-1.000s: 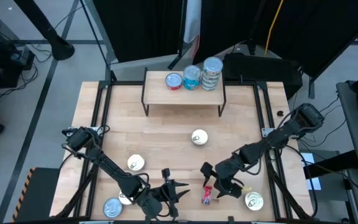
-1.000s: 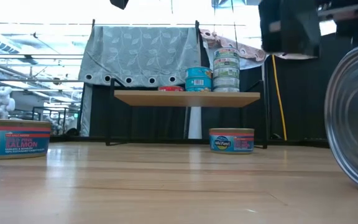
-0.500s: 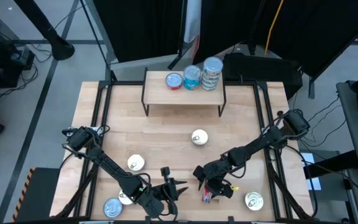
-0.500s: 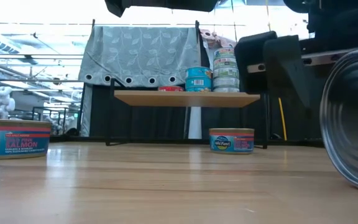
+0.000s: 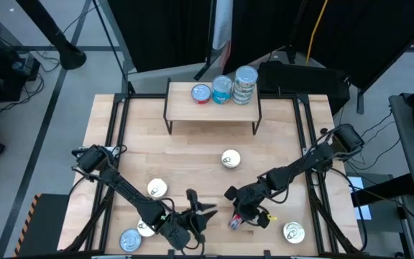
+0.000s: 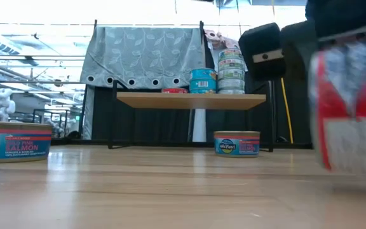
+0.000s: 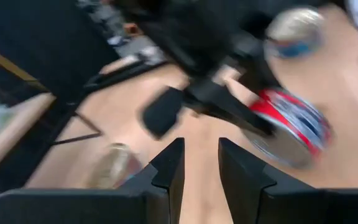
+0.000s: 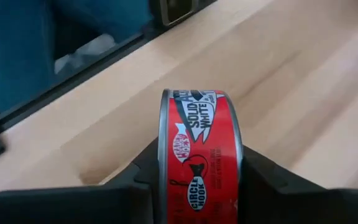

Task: Stack canned seafood by type on shelf
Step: Stack the red tuna can on top of the other red tuna can on the shelf

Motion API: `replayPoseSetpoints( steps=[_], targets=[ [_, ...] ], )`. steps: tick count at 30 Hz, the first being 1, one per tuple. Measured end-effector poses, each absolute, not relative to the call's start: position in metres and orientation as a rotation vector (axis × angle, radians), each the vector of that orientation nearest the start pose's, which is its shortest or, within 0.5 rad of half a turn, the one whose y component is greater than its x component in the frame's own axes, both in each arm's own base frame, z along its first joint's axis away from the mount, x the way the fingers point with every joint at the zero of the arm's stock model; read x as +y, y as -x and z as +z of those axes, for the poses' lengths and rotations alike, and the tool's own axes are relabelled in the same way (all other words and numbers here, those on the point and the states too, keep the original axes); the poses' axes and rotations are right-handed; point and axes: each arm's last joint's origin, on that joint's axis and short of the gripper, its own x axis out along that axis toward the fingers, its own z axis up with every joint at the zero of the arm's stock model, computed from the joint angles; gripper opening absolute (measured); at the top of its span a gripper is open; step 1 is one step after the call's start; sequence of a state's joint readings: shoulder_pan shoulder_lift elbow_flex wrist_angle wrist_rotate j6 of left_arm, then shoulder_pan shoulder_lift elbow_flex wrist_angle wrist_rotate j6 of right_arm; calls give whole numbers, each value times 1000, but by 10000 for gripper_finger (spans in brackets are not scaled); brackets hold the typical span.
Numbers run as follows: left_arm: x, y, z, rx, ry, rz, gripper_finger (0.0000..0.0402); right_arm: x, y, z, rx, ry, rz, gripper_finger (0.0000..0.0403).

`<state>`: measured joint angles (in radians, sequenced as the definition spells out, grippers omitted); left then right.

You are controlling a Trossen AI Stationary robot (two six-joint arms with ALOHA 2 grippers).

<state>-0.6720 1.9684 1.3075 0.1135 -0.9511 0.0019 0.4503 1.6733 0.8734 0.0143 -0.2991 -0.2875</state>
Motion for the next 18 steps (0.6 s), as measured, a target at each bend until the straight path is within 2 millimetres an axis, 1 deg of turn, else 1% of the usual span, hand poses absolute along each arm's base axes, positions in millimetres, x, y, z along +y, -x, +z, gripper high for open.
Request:
replayPoseSetpoints(
  steps=[2,4,6,7,9,11,12,15,18],
  targets=[
    [-239,-346,216,340,-357,332,99,149,-290,174,691,286,774,120],
    [-234,-343,236,304,-329,352,99,145,-287,187,672,238,734,125],
    [-230,-338,253,289,-361,344,99,140,-284,205,637,168,703,138],
    [-229,-335,260,288,-413,334,99,136,-282,214,613,126,682,144],
    [-232,-326,270,305,-592,299,99,128,-278,233,564,53,646,149],
    [-234,-322,275,329,-801,273,99,117,-273,252,512,-6,611,145],
    [-235,-320,277,336,-879,268,99,112,-271,260,484,-31,589,141],
    [-235,-319,284,338,-1017,280,99,95,-265,283,389,-120,524,126],
    [-234,-319,284,375,-1207,254,99,81,-262,301,299,-198,477,123]
  ],
)
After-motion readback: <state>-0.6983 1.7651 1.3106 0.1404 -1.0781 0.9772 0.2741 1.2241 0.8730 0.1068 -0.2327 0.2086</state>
